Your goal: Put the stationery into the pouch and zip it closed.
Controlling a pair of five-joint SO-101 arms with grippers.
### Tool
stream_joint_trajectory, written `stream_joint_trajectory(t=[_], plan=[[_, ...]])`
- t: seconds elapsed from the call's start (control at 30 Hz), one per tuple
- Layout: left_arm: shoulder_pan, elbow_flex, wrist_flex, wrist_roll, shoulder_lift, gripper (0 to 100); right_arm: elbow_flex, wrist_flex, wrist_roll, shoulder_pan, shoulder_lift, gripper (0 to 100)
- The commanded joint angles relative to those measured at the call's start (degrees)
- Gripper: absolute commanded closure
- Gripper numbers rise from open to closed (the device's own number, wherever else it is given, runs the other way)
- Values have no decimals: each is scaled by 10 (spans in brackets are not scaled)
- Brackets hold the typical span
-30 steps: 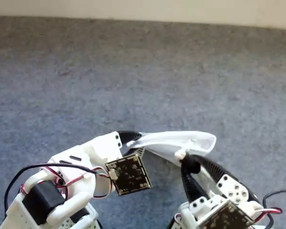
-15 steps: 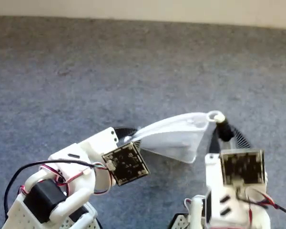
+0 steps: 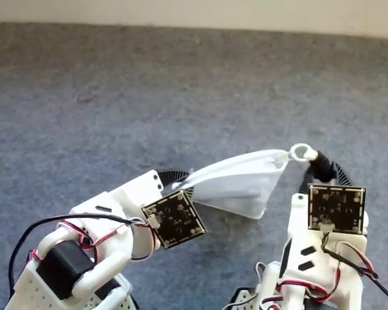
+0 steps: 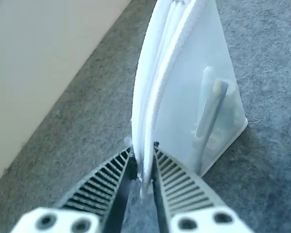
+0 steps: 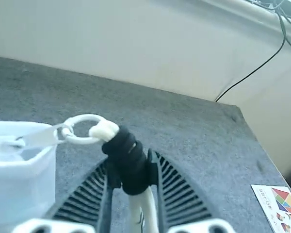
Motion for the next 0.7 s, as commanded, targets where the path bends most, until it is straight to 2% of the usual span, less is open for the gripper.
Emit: stream_joint_trajectory(t=[0.0,0.2,0.3,0.4,0.47,0.6,0.67], plan=[[-35,8,0,8,5,997,-1,-23,6,55,6,992],[-35,8,-5,11,6,997,-1,-18,4,5,0,973],[-48,10,-15,12,10,997,-4,22,-2,-26,0,861],[-75,12,-40,40,10,996,-5,45,-55,-65,0,734],[-89,13,-51,45,11,996,-2,47,-83,-95,0,687],[-103,14,-62,57,11,986,0,50,-87,-157,4,683],[-103,19,-65,60,10,920,14,51,-87,-182,0,683]])
